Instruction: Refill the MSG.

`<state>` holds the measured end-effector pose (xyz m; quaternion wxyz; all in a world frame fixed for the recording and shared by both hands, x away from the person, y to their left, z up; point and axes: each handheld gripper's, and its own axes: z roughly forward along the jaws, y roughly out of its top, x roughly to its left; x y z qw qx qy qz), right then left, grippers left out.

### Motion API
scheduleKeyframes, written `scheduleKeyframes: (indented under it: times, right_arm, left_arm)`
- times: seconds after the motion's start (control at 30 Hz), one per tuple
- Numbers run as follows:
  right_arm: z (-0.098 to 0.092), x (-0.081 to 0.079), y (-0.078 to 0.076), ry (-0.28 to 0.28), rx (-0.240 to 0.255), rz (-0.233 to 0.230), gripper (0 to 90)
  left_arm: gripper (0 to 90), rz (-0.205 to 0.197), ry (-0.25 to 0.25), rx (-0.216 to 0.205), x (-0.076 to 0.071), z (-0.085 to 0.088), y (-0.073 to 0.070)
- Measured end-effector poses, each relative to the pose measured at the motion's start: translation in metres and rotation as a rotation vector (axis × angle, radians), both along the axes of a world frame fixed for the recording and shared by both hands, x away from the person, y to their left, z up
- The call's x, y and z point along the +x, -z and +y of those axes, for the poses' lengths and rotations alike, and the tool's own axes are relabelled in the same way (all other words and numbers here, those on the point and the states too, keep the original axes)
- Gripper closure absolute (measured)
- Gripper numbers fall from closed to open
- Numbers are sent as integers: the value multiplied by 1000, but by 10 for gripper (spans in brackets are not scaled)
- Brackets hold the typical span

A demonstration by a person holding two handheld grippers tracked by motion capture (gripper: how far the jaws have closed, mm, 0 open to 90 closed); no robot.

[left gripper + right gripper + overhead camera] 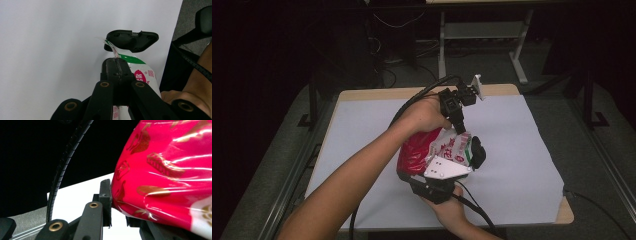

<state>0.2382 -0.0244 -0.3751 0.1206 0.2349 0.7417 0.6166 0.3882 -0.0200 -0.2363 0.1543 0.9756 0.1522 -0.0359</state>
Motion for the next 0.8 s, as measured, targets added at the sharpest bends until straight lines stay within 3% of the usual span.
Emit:
scheduleKeyframes:
  times: [0.8]
  right_arm:
    - [-2,1,-1,5,2,-3,777]
  left_arm:
    - [900,2,7,-1,1,-2,-1]
